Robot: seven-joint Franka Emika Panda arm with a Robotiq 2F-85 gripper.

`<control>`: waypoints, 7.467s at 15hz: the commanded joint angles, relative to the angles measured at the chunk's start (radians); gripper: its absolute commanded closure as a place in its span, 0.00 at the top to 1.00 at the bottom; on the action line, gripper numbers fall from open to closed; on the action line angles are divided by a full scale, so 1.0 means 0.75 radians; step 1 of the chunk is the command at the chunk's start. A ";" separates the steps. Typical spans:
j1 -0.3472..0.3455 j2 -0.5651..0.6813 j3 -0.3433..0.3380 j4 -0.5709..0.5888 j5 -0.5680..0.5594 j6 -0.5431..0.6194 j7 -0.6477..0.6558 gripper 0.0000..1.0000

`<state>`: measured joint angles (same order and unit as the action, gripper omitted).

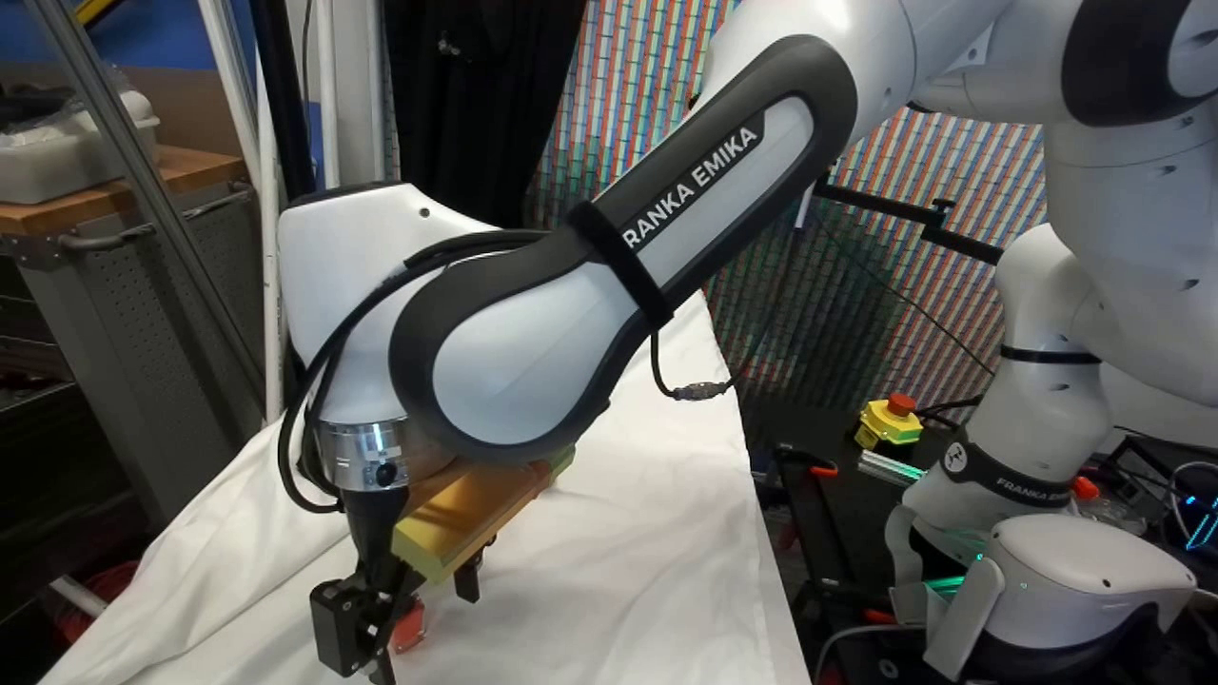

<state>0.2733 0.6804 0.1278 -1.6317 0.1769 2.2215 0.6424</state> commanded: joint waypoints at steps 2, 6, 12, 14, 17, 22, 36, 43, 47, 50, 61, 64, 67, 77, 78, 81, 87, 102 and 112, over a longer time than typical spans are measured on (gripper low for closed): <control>0.012 0.022 -0.009 0.024 0.019 0.006 -0.032 0.58; 0.021 0.022 -0.011 0.032 0.010 -0.001 -0.032 0.32; 0.045 0.022 -0.018 0.036 -0.007 -0.004 -0.031 0.00; 0.050 0.021 -0.020 0.036 -0.010 -0.005 -0.029 0.03; 0.065 0.007 -0.034 0.034 -0.036 -0.026 -0.016 0.03; 0.070 -0.033 -0.026 0.034 -0.050 -0.080 -0.028 0.44; 0.075 -0.016 -0.028 0.107 -0.058 -0.120 -0.071 1.00; 0.067 0.000 -0.049 0.144 -0.061 -0.124 -0.068 1.00; 0.062 0.020 -0.058 0.166 -0.059 -0.138 -0.068 1.00; 0.062 0.039 -0.061 0.181 -0.060 -0.150 -0.067 1.00; 0.060 0.113 -0.066 0.224 -0.057 -0.150 -0.074 1.00; 0.058 0.118 -0.070 0.231 -0.057 -0.154 -0.073 1.00; 0.060 0.116 -0.073 0.230 -0.060 -0.157 -0.070 0.85; 0.065 0.108 -0.080 0.225 -0.069 -0.171 -0.063 0.16; 0.064 0.107 -0.081 0.225 -0.070 -0.178 -0.060 0.16; 0.054 0.085 -0.080 0.208 -0.072 -0.221 -0.078 0.16; 0.039 -0.085 -0.108 0.062 -0.124 -0.314 -0.094 0.16; -0.122 -0.477 -0.195 -0.147 -0.346 -0.285 -0.095 0.16; -0.216 -0.334 -0.261 0.010 -0.426 -0.208 -0.084 0.70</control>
<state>0.1134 0.3918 -0.0619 -1.6803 -0.1315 2.0519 0.5837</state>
